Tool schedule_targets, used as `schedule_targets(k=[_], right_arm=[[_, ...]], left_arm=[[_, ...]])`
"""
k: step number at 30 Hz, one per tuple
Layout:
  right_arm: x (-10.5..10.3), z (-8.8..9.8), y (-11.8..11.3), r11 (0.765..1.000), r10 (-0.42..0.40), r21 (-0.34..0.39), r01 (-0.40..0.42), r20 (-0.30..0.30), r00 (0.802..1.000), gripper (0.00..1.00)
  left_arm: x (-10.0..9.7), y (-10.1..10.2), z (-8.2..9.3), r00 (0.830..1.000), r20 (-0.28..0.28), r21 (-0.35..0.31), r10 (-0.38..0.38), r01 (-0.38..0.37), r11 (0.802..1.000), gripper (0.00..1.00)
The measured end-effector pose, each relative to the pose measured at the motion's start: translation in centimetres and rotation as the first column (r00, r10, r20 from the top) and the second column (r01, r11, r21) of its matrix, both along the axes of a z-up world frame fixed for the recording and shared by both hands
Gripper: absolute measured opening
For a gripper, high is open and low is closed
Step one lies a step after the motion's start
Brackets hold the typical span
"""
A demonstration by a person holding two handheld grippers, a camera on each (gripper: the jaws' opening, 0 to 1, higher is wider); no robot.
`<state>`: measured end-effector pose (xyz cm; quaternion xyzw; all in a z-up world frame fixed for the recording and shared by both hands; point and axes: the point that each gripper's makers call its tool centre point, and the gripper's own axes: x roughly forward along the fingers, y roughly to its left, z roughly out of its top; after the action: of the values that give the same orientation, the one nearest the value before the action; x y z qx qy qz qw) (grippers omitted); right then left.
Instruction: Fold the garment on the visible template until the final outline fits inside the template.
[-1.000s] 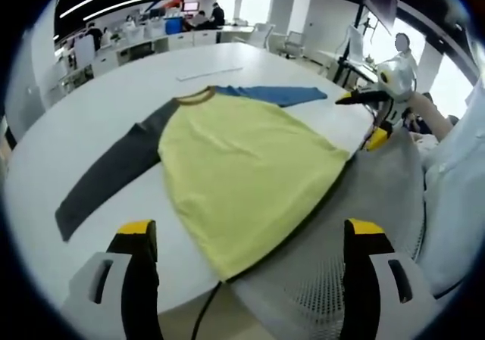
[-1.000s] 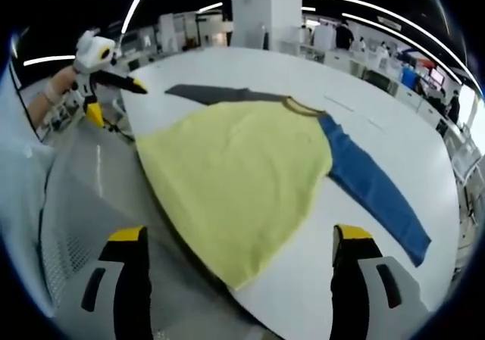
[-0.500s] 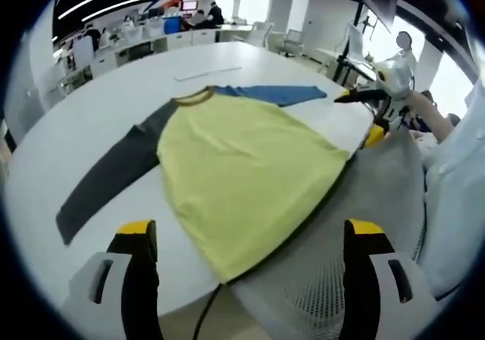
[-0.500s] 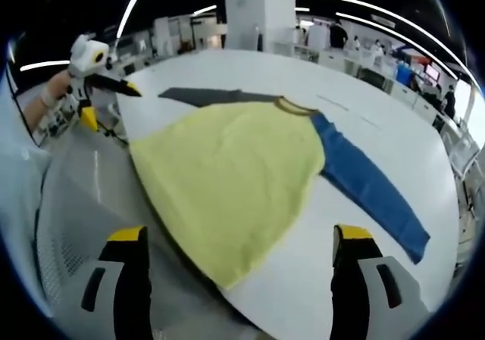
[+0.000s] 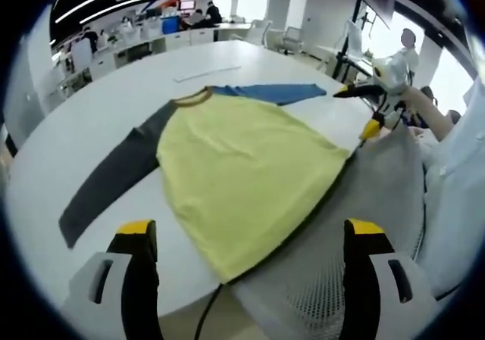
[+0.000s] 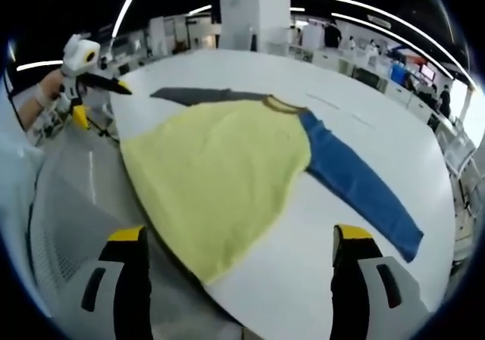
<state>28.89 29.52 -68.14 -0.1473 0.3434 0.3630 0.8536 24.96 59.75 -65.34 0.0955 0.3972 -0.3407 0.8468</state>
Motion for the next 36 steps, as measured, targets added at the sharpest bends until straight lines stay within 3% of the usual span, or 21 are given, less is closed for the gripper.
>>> schedule_targets(k=[12,19,27,36], right_arm=[[0.8,0.4,-1.4,1.0,-0.006,-0.003,0.006,0.015,1.0,1.0],[2.3,0.7,-3.2,0.999,-0.037,-0.006,0.037,0.026,0.999,1.0],[3.8,0.7,-4.4,0.999,-0.018,-0.038,0.02,0.037,0.999,1.0],[5.9,0.9,-6.4,0.999,-0.047,-0.018,0.048,0.048,0.998,1.0]], left_arm=[[-0.1,-0.5,0.1,1.0,-0.012,-0.005,-0.008,0.008,1.0,1.0],[0.3,-0.4,0.3,1.0,-0.004,-0.003,-0.005,0.005,1.0,0.99],[0.3,-0.4,0.2,1.0,-0.01,-0.003,-0.002,0.002,1.0,0.99],[0.2,-0.1,0.1,1.0,-0.016,-0.002,0.008,-0.008,1.0,0.99]])
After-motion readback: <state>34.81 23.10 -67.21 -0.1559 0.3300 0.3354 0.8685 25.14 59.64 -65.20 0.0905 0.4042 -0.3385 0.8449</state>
